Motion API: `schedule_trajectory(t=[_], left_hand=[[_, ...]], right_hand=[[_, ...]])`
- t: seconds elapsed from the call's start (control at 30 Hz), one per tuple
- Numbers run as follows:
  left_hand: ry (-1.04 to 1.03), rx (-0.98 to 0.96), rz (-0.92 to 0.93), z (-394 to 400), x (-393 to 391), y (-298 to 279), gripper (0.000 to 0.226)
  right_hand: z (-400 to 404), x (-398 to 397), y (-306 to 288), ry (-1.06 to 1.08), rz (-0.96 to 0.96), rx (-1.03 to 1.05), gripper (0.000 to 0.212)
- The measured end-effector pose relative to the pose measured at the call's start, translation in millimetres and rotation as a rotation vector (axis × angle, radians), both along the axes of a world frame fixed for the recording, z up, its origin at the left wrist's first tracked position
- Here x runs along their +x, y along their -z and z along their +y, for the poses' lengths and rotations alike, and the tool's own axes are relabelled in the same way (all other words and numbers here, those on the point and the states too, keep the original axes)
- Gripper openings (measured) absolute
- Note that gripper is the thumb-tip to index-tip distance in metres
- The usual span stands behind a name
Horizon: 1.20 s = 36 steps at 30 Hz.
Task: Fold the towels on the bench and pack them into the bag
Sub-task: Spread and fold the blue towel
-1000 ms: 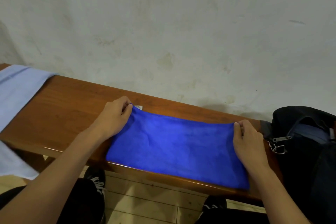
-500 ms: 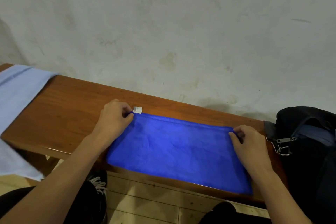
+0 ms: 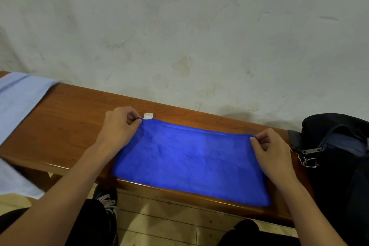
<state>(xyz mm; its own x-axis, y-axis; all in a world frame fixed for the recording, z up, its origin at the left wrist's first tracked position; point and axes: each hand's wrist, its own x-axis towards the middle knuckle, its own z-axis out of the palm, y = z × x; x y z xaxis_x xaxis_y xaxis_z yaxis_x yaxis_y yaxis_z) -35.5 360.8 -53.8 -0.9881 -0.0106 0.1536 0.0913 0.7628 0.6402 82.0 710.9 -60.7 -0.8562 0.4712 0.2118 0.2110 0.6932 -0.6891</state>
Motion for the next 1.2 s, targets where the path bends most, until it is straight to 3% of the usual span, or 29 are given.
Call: schedule_trajectory(t=[0.2, 0.63, 0.9, 1.0, 1.2], left_hand=[[0.091, -0.059, 0.119, 0, 0, 3, 0.012], [0.064, 0.09, 0.111, 6, 0, 8, 0.007], [0.061, 0.007, 0.178, 6, -4, 22, 0.013], [0.059, -0.022, 0.142, 3, -5, 21, 0.014], [0.119, -0.108, 0.122, 1, -8, 15, 0.021]], right_hand=[[-7, -2, -5, -0.028, 0.022, -0.013, 0.014], [-3, -6, 2, -0.005, 0.003, 0.017, 0.005], [-4, -10, 7, -0.052, -0.056, 0.182, 0.004], [1, -12, 12, -0.057, -0.086, 0.204, 0.021], [2, -10, 10, -0.076, -0.094, 0.217, 0.012]])
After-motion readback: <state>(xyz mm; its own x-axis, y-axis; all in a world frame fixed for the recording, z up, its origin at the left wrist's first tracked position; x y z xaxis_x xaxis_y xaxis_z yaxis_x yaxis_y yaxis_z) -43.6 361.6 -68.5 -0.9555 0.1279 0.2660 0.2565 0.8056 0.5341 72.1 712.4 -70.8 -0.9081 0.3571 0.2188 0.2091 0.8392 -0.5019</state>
